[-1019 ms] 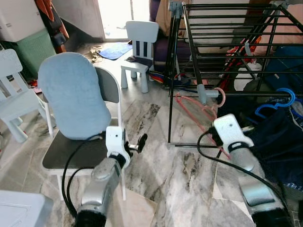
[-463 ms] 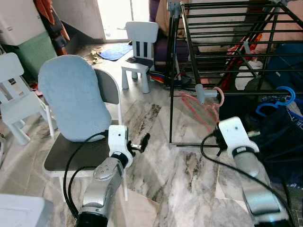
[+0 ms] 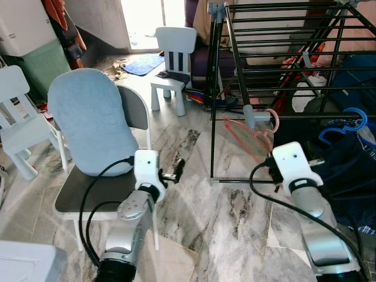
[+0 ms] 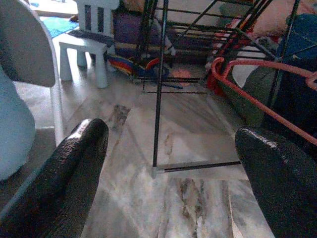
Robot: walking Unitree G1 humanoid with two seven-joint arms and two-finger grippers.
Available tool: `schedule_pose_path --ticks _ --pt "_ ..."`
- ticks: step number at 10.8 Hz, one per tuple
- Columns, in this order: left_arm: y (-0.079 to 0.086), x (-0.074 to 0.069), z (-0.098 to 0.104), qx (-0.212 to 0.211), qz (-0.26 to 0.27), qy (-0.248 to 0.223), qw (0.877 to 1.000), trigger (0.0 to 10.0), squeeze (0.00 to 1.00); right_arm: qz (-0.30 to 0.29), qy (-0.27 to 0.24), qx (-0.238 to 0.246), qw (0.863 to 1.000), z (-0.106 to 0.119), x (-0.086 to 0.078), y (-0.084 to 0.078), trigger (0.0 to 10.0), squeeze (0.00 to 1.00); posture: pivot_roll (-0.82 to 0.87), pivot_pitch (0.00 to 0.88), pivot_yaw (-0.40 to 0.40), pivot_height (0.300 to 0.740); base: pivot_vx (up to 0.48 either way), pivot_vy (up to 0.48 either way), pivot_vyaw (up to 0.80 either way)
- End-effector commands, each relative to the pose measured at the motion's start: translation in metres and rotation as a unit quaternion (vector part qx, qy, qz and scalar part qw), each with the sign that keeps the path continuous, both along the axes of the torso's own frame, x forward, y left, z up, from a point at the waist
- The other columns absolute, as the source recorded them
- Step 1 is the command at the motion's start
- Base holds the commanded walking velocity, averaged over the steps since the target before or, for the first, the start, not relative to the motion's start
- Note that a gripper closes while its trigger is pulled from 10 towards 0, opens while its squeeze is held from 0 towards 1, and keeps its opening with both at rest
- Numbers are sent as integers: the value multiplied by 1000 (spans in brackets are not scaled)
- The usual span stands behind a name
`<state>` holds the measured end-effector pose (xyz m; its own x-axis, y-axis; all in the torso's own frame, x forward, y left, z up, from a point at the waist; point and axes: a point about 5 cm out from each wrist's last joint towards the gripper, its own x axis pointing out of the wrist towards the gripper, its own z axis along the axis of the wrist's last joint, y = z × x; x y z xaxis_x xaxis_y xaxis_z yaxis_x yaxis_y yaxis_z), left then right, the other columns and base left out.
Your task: Hang hanger
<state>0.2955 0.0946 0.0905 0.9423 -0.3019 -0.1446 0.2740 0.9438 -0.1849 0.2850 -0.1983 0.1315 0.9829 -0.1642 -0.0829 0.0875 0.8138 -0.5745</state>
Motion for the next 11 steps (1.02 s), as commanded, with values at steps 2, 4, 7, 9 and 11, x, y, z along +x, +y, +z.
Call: schedule_pose_path --ticks 2,4,7,9,11 --pt "3 -1 6 13 -3 -12 1000 10000 0 0 -2 8 1000 -2 0 1 10000 0 -217 0 68 740 0 0 0" --pt "8 -1 6 16 7 -16 1000 10000 0 7 -1 14 1000 -3 1 6 10000 0 -207 0 45 740 0 0 0" --pt "5 -10 5 16 15 -16 1000 10000 0 31 2 29 999 -6 2 13 10000 0 -166 0 6 740 0 0 0" --pt "9 -11 2 26 13 -9 1000 10000 0 36 6 39 999 -11 7 19 10000 0 -158 0 13 740 0 0 0" --pt "6 -11 1 30 5 -7 1000 10000 0 41 7 43 998 -11 8 22 10000 0 -164 0 13 740 0 0 0"
